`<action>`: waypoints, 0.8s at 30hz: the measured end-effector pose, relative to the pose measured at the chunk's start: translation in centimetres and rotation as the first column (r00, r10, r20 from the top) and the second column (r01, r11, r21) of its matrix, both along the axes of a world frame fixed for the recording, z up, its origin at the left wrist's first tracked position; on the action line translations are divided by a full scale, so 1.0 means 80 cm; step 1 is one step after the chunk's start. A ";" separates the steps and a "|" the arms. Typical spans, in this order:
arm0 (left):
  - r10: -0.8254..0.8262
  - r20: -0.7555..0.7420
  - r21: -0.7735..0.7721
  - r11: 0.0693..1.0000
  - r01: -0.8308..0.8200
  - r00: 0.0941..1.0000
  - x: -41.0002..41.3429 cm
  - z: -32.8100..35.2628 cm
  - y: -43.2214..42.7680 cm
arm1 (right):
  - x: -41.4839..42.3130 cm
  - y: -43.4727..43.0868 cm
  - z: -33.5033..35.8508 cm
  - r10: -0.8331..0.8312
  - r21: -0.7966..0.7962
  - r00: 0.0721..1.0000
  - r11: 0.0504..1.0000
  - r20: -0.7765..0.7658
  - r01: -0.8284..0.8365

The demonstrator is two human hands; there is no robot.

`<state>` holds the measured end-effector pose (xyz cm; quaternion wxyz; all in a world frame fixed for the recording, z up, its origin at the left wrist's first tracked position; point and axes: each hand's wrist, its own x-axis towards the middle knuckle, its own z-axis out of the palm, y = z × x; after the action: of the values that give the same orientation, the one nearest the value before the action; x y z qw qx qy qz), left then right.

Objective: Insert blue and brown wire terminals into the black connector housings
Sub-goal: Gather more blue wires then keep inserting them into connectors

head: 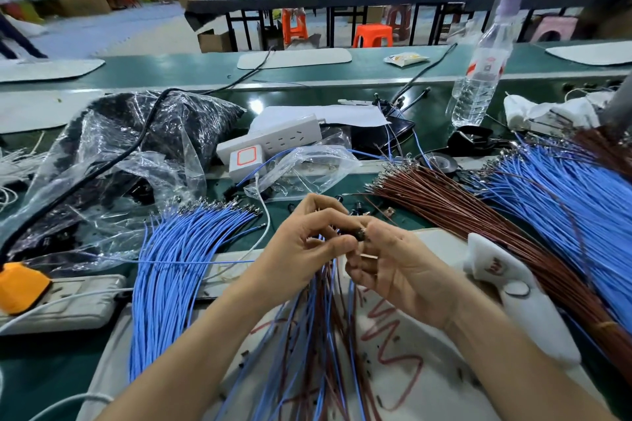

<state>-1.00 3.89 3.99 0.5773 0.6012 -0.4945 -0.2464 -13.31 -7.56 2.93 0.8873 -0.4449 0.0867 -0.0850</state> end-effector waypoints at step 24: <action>-0.066 -0.060 -0.065 0.996 0.062 0.996 0.001 -0.011 -0.004 | 0.001 0.001 0.001 -0.055 -0.006 0.998 0.998 0.013 0.055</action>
<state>-0.90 3.58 3.10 0.6028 0.5588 -0.5028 -0.2675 -13.25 -7.46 3.00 0.8838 -0.4445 0.0930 -0.1123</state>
